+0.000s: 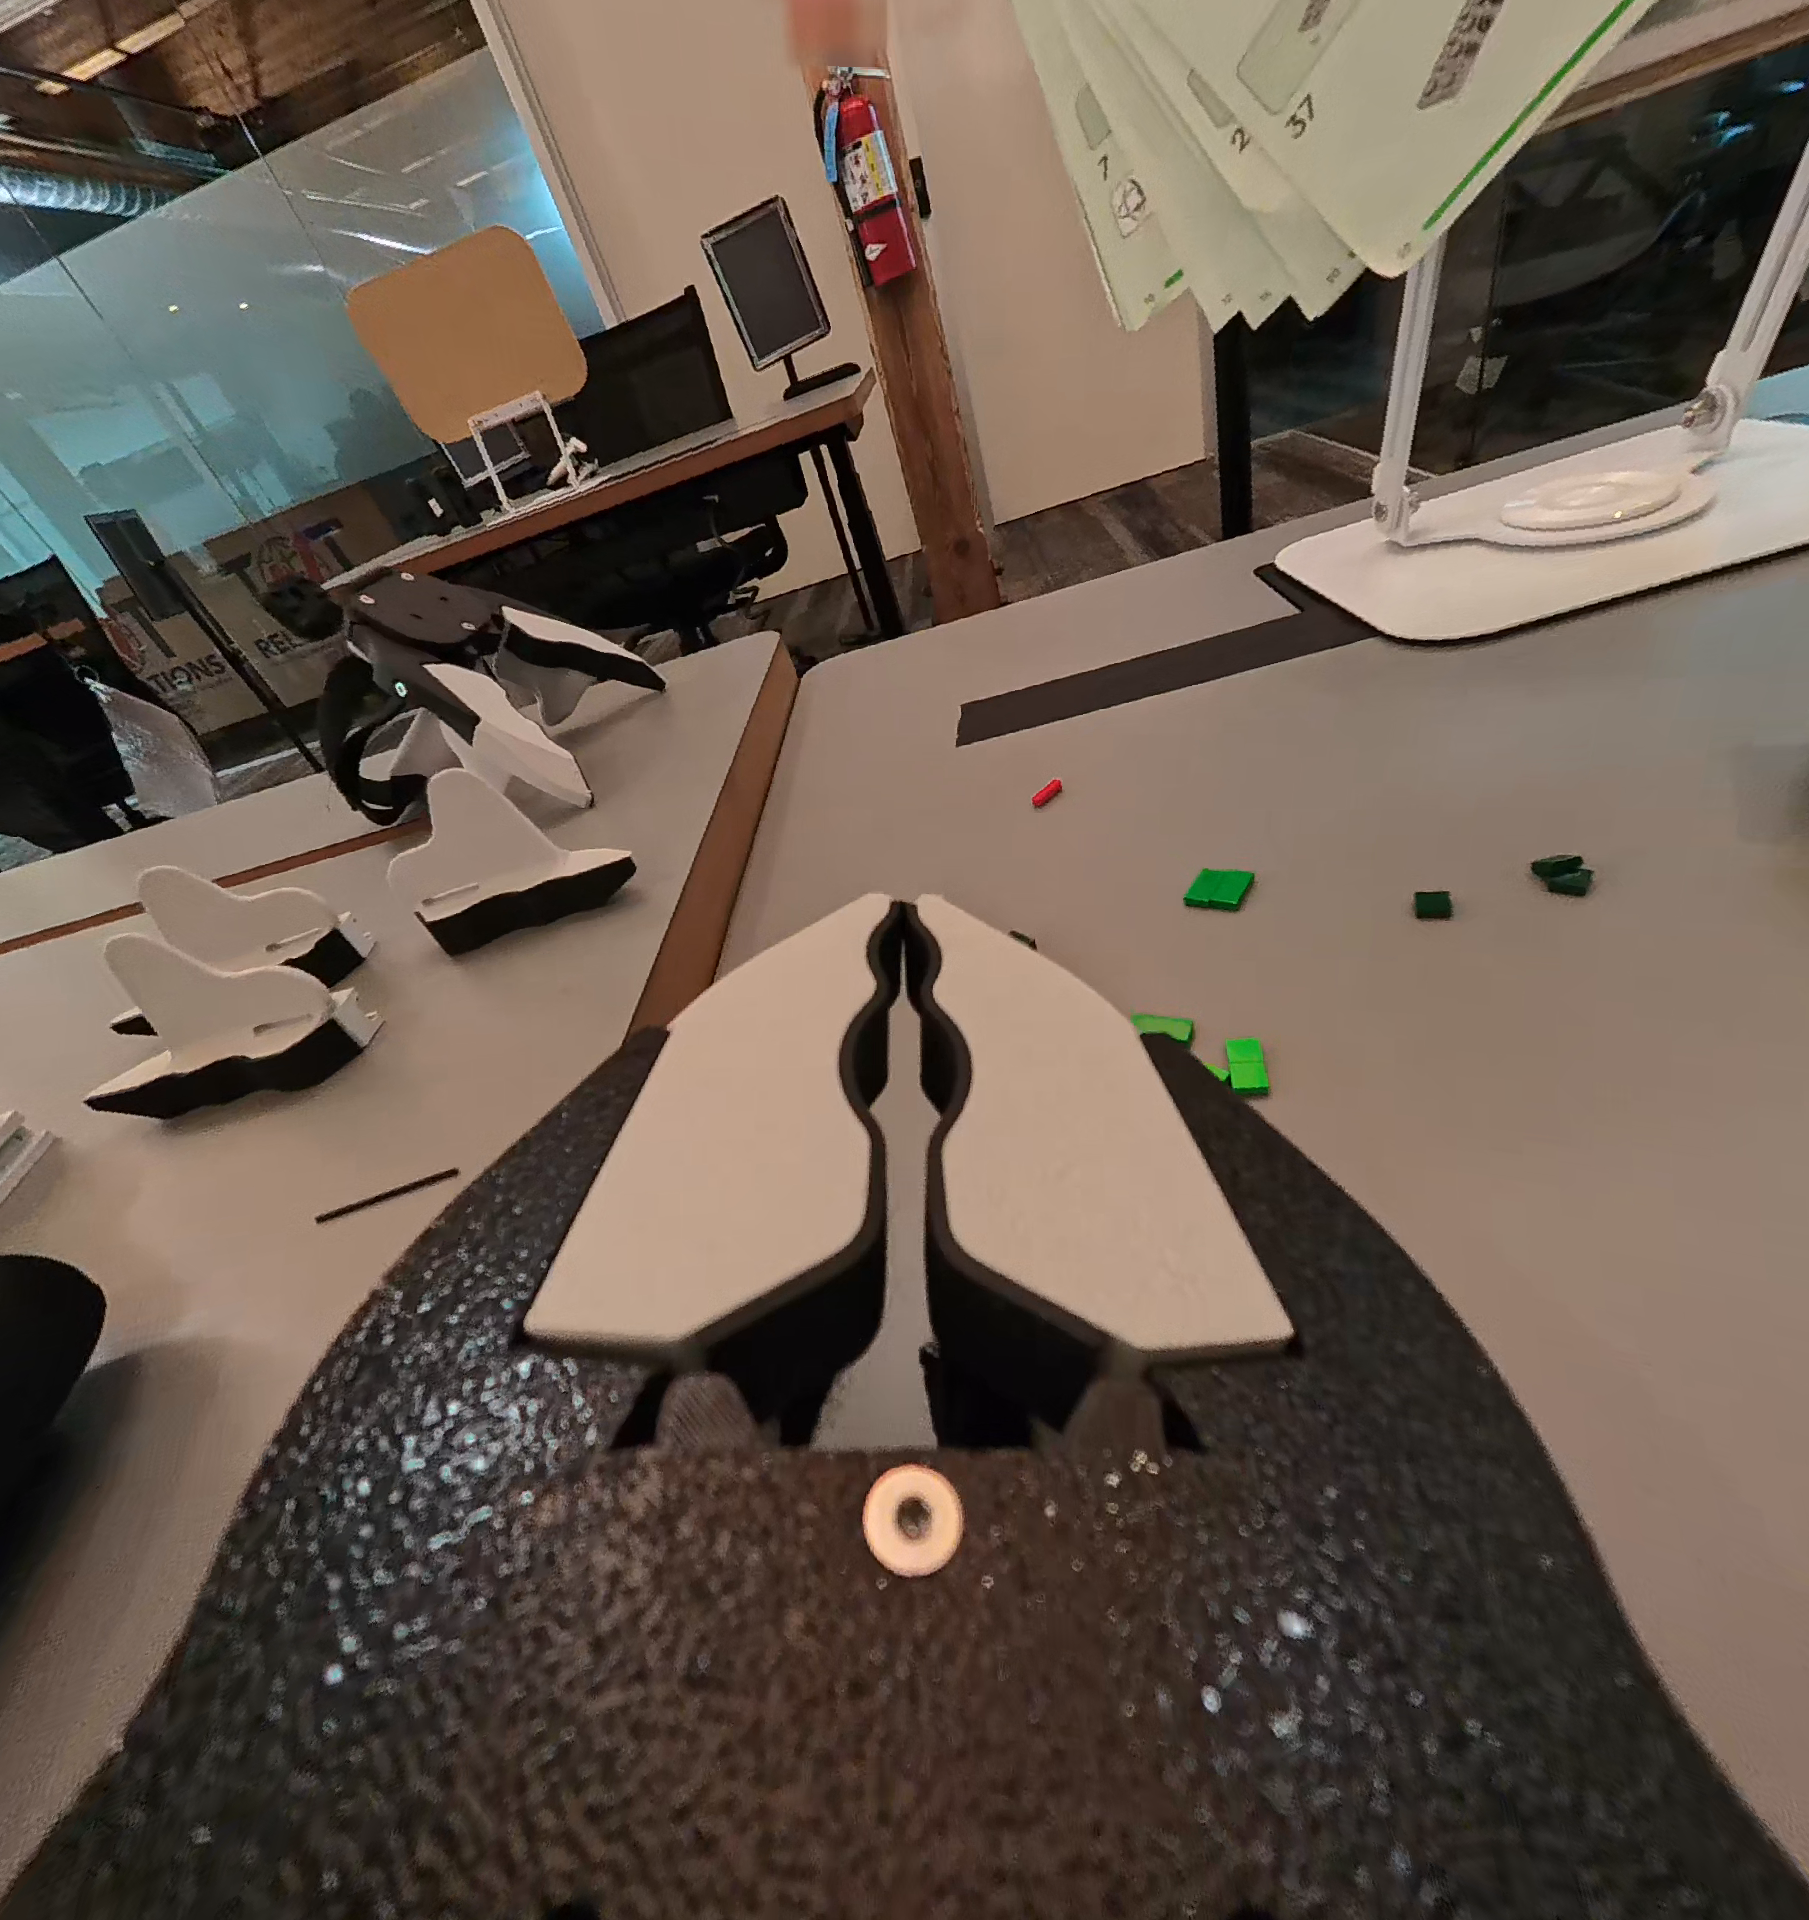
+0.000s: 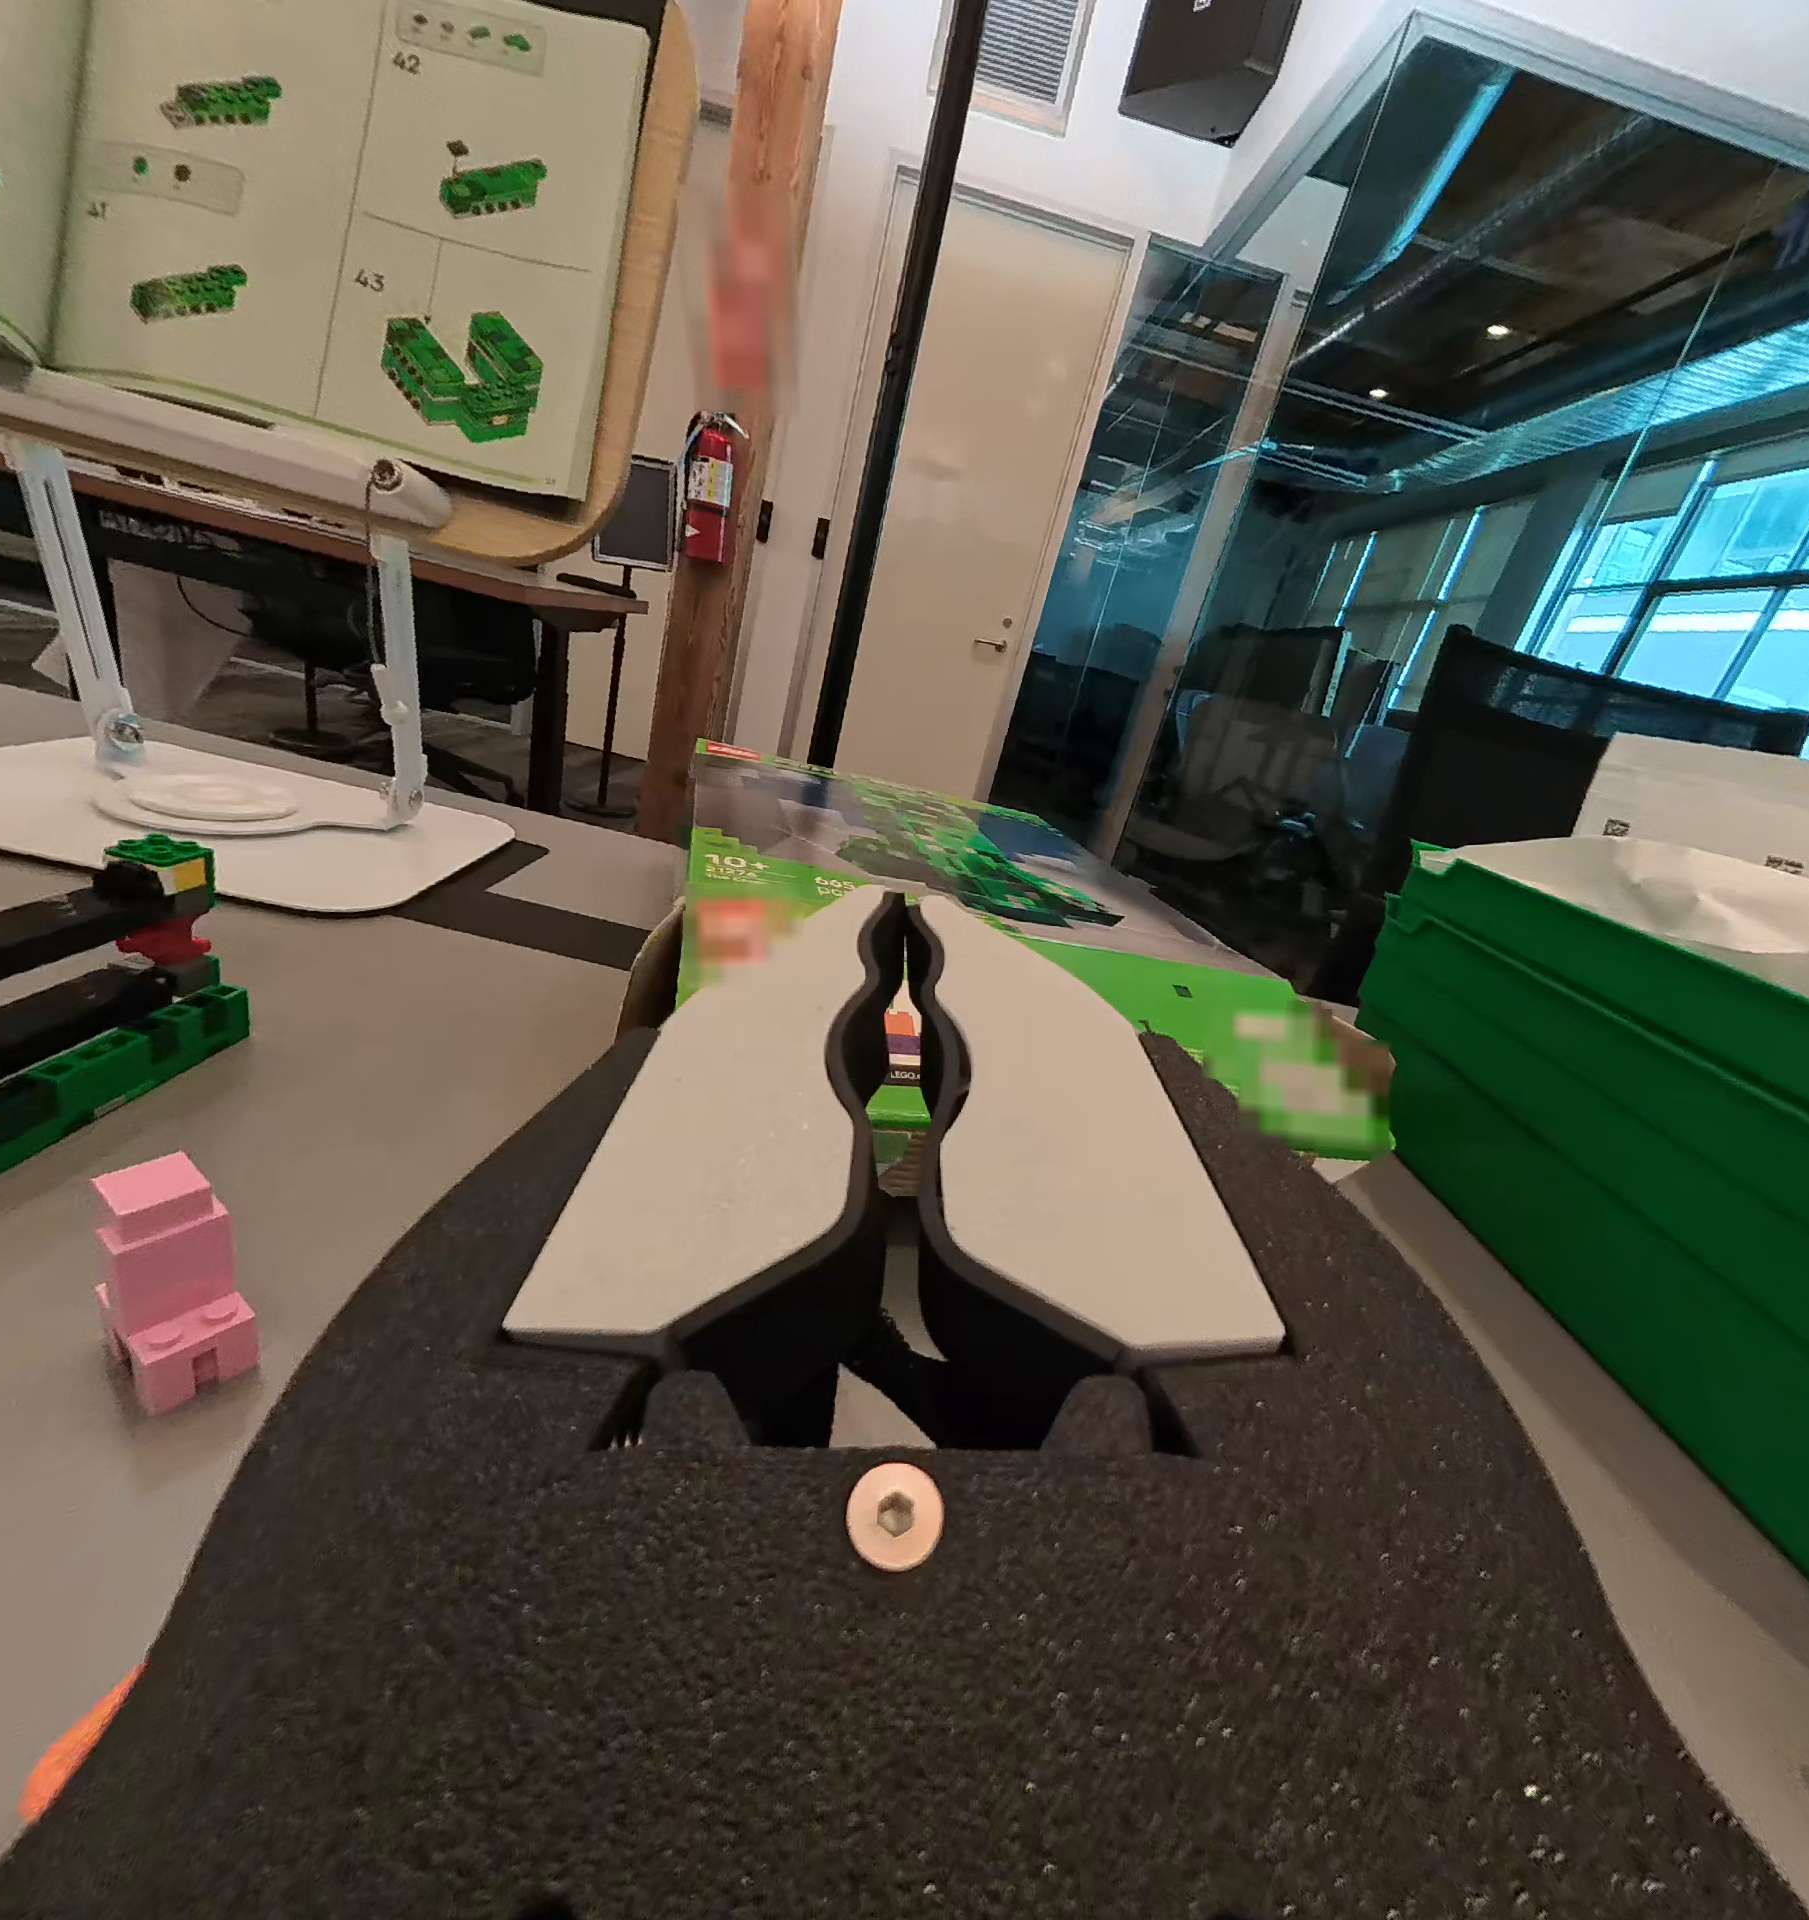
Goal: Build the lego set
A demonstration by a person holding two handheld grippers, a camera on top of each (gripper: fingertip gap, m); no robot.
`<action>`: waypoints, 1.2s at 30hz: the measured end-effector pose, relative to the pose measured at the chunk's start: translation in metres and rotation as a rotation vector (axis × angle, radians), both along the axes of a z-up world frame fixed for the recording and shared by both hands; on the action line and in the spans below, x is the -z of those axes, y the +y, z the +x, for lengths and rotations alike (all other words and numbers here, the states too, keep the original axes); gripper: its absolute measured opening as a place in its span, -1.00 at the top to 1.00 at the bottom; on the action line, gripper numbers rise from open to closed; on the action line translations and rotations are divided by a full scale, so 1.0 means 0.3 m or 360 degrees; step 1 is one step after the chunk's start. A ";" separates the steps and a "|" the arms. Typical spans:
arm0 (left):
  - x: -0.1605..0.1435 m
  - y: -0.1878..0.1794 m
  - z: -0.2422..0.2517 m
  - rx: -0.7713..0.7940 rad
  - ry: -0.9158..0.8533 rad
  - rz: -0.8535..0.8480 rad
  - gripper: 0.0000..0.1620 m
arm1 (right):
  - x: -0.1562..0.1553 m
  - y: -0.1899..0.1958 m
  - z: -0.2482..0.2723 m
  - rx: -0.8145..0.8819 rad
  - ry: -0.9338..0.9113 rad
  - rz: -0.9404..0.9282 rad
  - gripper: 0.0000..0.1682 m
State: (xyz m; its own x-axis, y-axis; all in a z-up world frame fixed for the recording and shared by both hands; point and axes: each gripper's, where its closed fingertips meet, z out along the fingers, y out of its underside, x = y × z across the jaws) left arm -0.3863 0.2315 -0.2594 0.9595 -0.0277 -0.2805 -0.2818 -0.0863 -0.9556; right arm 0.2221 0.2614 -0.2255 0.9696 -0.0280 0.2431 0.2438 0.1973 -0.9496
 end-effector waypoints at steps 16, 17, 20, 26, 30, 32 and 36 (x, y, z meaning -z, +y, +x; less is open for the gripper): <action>-0.001 -0.005 0.010 0.0019 0.0009 0.0006 1.00 | 0.008 0.001 -0.010 0.0026 -0.0087 -0.0022 1.00; -0.001 -0.006 0.010 0.0019 0.0009 0.0006 1.00 | 0.009 0.001 -0.011 0.0025 -0.0090 -0.0023 1.00; 0.000 -0.005 0.012 0.0022 0.0012 0.0003 1.00 | 0.010 0.002 -0.013 0.0021 -0.0097 -0.0025 1.00; 0.006 -0.002 0.016 0.0025 0.0029 -0.0014 1.00 | 0.010 -0.002 -0.027 -0.0006 -0.0114 -0.0024 1.00; 0.013 0.001 0.039 0.0061 0.0053 -0.0035 1.00 | 0.012 0.000 -0.040 -0.0025 -0.0144 -0.0028 1.00; 0.015 0.002 0.052 0.0073 0.0079 -0.0047 1.00 | 0.013 0.000 -0.041 -0.0021 -0.0154 -0.0030 1.00; 0.015 0.000 0.065 0.0078 0.0117 -0.0057 1.00 | 0.015 0.001 -0.048 -0.0026 -0.0178 -0.0036 1.00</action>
State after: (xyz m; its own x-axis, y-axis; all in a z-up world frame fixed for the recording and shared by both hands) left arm -0.3668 0.2314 -0.2638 0.9335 -0.0855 -0.3482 -0.3560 -0.1043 -0.9287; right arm 0.2077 0.2616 -0.2300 0.9368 -0.0057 0.3499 0.3451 0.1809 -0.9210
